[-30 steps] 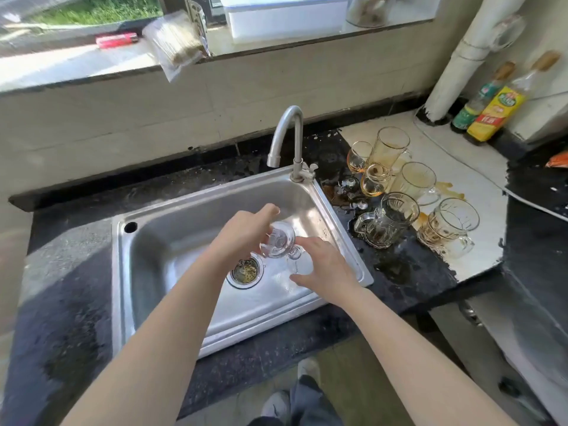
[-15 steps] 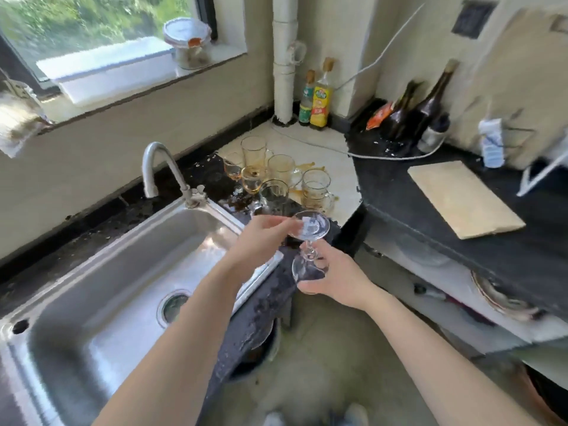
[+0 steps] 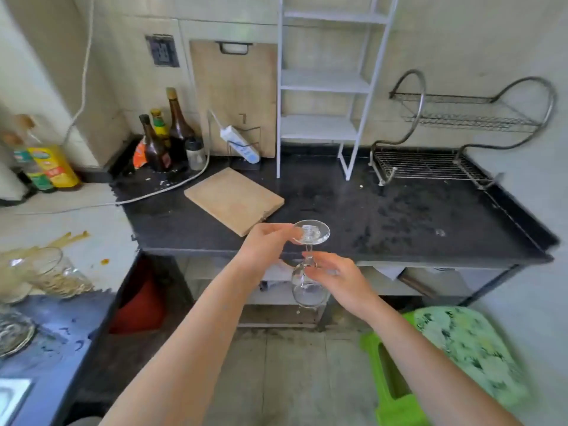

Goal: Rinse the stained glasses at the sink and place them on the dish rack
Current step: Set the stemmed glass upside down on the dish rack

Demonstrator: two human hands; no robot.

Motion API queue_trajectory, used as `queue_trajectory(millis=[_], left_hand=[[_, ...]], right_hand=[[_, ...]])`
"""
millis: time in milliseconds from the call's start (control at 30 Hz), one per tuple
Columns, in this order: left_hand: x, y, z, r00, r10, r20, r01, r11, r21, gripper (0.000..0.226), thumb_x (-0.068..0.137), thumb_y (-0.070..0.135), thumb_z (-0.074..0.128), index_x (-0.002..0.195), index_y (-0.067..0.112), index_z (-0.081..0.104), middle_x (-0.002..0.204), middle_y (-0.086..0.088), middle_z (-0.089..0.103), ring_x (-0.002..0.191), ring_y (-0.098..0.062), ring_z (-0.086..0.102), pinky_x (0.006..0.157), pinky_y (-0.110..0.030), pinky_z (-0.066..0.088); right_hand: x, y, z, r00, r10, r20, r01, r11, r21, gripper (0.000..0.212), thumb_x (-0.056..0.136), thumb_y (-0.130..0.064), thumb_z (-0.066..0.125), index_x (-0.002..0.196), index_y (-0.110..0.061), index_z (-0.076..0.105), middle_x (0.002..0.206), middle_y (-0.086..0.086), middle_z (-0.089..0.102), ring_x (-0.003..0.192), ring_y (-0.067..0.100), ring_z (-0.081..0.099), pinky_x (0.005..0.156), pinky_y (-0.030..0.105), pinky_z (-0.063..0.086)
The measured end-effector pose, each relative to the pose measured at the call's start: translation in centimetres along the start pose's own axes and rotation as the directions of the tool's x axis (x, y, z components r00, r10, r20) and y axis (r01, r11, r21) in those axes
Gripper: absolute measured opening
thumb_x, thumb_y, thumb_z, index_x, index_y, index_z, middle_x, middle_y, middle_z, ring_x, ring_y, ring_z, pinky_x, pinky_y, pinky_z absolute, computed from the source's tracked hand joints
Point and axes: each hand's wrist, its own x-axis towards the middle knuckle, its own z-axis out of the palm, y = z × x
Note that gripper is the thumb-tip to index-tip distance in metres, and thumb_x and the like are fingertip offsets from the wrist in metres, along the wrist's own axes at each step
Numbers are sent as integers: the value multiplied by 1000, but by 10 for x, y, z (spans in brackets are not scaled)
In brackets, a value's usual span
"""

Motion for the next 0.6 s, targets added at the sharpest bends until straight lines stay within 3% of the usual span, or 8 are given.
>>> queue_trajectory(millis=[100, 167, 333, 367, 467, 533, 600], left_hand=[[33, 11, 66, 993, 28, 116, -30, 999, 19, 16, 87, 20, 63, 87, 12, 76, 87, 5, 73, 79, -3, 65, 74, -17, 52], [51, 20, 102, 984, 35, 177, -41, 999, 29, 19, 89, 15, 61, 87, 4, 76, 86, -4, 73, 68, 0, 65, 62, -8, 50], [108, 49, 170, 973, -28, 227, 17, 998, 53, 21, 88, 15, 63, 82, -3, 73, 63, -4, 65, 50, -6, 54, 42, -10, 41], [123, 55, 180, 975, -33, 218, 17, 997, 75, 21, 87, 17, 65, 80, -1, 73, 63, -3, 65, 50, -4, 53, 43, -10, 40], [175, 66, 205, 970, -33, 241, -8, 986, 168, 25, 84, 27, 69, 86, 3, 75, 86, -3, 70, 75, -8, 57, 62, -14, 41], [213, 71, 221, 963, -52, 265, -14, 971, 240, 34, 82, 36, 69, 89, 2, 74, 84, -3, 61, 77, -13, 52, 65, -19, 37], [251, 76, 235, 948, -80, 307, -20, 951, 309, 36, 82, 40, 67, 90, 6, 74, 84, -1, 58, 79, -13, 50, 67, -22, 37]], right_hand=[[2, 23, -63, 985, -59, -165, 43, 994, -99, 13, 87, -16, 68, 96, -26, 72, 94, -17, 65, 92, -4, 61, 82, 19, 48], [8, 38, -97, 965, -100, -243, 57, 982, -178, 13, 85, -12, 70, 91, -24, 73, 90, -18, 65, 90, 0, 62, 82, 21, 47], [42, 65, -167, 914, -107, -392, -9, 959, -282, 12, 83, -16, 70, 93, -19, 77, 87, -8, 66, 86, 16, 63, 81, 39, 52], [52, 68, -179, 909, -100, -405, -27, 954, -297, 13, 83, -22, 70, 93, -20, 78, 87, -5, 67, 87, 18, 63, 81, 42, 52], [89, 77, -216, 897, -46, -439, -108, 941, -321, 25, 76, -50, 59, 91, -36, 73, 92, -8, 65, 99, 23, 57, 85, 44, 49], [115, 84, -243, 907, -21, -422, -142, 925, -352, 19, 76, -46, 59, 90, -39, 69, 85, -14, 62, 95, 23, 56, 81, 43, 47], [140, 87, -267, 910, -4, -415, -164, 915, -368, 12, 79, -33, 62, 77, -25, 71, 70, -5, 62, 76, 20, 55, 69, 41, 47]])
